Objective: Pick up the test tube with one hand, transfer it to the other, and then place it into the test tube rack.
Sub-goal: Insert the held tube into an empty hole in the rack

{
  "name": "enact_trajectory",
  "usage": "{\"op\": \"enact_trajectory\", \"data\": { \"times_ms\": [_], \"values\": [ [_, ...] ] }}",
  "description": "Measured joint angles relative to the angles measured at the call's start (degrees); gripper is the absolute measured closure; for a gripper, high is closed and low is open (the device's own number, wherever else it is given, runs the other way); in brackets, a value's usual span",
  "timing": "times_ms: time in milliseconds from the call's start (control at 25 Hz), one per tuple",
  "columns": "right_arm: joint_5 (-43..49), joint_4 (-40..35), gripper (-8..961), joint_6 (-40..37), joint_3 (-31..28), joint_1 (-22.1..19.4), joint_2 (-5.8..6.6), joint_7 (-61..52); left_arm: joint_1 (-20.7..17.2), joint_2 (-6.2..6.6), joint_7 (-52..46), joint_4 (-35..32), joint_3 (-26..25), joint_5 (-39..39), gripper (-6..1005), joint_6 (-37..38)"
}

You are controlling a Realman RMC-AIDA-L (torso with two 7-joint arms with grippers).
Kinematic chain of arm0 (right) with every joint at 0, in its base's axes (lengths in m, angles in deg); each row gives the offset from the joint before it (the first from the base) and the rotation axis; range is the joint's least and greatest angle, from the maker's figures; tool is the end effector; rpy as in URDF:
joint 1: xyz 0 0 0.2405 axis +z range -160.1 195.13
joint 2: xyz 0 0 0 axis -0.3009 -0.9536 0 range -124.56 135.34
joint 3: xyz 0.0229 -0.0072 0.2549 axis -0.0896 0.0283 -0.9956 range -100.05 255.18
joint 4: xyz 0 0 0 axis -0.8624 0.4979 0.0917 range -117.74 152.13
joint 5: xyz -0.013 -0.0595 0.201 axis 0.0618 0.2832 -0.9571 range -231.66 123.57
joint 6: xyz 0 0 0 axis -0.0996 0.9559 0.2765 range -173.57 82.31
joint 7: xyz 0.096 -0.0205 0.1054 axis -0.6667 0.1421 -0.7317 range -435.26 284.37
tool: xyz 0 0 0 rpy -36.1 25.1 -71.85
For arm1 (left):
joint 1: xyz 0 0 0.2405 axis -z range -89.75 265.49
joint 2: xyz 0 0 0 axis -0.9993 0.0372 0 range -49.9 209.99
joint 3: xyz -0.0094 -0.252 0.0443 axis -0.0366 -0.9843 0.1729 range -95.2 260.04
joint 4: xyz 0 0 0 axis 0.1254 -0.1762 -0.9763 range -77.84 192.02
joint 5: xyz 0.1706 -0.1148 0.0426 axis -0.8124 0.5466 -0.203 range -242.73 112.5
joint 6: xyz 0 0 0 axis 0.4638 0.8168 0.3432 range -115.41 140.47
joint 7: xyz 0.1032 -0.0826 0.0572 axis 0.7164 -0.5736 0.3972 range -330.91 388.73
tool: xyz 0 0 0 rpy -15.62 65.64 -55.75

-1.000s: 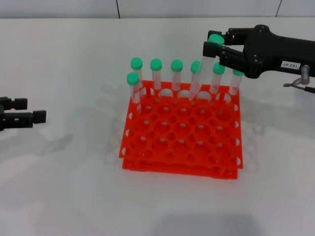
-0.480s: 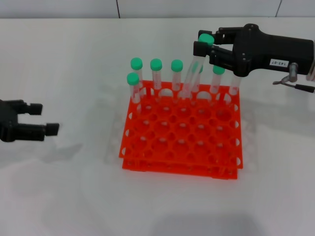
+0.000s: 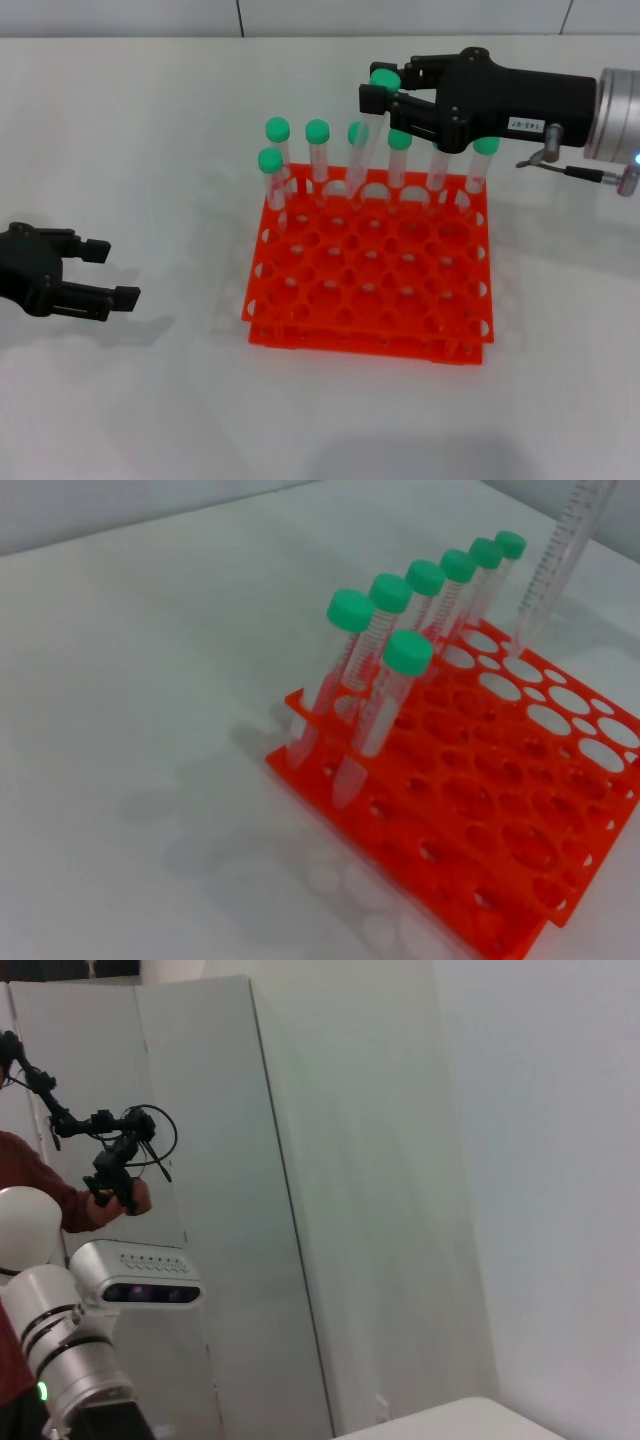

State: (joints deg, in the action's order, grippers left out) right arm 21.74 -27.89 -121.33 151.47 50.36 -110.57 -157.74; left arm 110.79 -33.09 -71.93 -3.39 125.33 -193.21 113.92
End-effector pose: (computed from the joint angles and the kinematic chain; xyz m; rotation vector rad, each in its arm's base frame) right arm 0.1548 0.3712 -0.0043 -2.6922 0.3498 1.0159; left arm -0.2978 0.2993 0.0829 -2.7773 -0.8792 -0.1759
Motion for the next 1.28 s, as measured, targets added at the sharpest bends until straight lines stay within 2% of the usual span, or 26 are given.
{"op": "enact_trajectory", "data": {
  "times_ms": [360,680,1280],
  "values": [
    [-1.22,-0.01,687,5.09,3.29,0.33,-0.1,0.67,-0.41,-0.57,2.89,0.39,0.01,-0.12,130,-1.07],
    [-4.39,1.46,687,6.13,4.59,0.32,-0.22,3.14,-0.51,-1.18,4.47,2.76,-0.45,-0.06,131,-2.91],
    [-10.52,5.02,688,9.59,10.39,1.04,-0.22,7.52,-0.42,-1.32,5.19,3.65,-0.55,0.17,135,-3.13]
  ]
}}
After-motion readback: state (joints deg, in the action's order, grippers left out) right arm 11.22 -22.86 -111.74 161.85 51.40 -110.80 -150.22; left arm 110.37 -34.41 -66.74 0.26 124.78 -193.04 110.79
